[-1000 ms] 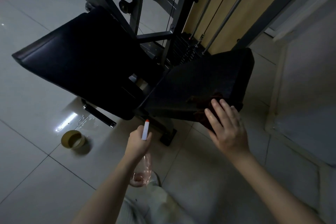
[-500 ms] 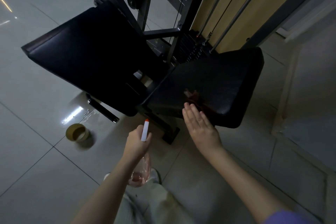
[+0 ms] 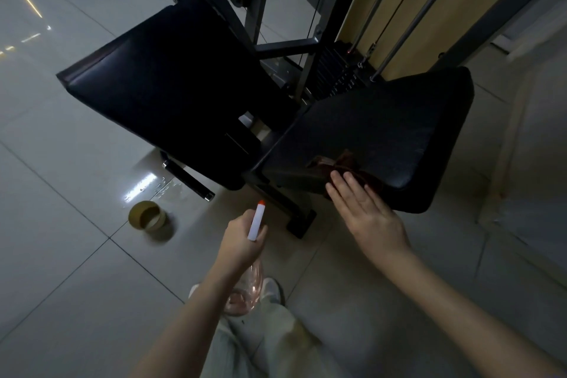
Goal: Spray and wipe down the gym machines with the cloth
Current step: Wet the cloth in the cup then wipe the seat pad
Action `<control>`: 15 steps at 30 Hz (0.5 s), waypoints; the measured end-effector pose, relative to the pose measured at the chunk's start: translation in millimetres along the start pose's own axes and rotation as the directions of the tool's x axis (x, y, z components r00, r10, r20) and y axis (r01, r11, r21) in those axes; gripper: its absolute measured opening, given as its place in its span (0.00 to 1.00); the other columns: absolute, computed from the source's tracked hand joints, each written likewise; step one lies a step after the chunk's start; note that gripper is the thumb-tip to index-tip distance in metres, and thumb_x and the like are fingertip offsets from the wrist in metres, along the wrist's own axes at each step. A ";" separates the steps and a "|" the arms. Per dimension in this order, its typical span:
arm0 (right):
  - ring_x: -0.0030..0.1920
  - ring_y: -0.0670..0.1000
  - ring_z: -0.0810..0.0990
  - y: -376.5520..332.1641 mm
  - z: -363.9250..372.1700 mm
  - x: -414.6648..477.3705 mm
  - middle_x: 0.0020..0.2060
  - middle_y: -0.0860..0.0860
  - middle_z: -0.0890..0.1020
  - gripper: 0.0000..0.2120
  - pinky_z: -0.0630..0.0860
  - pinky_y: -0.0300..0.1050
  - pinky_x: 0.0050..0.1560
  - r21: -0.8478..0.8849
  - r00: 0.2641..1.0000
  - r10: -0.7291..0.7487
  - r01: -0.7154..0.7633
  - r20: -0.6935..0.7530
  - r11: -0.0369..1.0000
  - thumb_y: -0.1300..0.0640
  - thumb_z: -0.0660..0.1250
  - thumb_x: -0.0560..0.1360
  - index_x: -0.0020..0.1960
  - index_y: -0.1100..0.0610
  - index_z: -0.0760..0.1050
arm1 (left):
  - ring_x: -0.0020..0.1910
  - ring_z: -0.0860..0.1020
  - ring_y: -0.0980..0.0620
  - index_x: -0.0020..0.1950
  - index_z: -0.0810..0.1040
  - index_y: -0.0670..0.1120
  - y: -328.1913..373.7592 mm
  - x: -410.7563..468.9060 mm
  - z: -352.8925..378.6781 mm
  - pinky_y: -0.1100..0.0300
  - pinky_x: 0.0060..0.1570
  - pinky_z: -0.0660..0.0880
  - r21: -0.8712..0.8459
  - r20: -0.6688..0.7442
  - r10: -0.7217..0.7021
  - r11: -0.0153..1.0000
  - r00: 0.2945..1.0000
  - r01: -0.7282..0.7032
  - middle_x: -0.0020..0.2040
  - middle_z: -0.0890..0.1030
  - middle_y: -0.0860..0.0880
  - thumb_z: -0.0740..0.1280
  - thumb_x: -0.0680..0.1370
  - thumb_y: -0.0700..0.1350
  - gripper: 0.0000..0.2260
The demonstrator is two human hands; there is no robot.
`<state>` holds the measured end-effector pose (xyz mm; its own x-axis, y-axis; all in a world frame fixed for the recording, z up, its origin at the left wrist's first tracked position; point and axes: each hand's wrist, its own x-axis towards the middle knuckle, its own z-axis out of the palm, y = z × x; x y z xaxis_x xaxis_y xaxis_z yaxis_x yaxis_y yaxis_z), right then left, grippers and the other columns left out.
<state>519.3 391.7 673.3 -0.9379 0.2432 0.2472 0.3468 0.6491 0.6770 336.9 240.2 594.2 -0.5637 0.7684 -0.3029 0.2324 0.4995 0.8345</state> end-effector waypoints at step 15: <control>0.75 0.54 0.53 -95.3 77.2 44.6 0.75 0.56 0.55 0.26 0.41 0.54 0.72 -0.134 0.980 -0.188 0.196 0.066 0.971 0.63 0.45 0.78 0.75 0.64 0.47 | 0.32 0.72 0.46 0.39 0.69 0.41 -34.6 36.7 21.6 0.55 0.32 0.66 0.091 0.019 0.085 0.992 0.996 -0.086 0.33 0.73 0.44 0.60 0.72 0.49 0.11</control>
<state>444.7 396.4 566.2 -0.9841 0.1635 0.0693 0.1529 0.5812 0.7992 325.3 259.8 544.3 -0.5270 0.8153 -0.2399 0.3510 0.4659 0.8122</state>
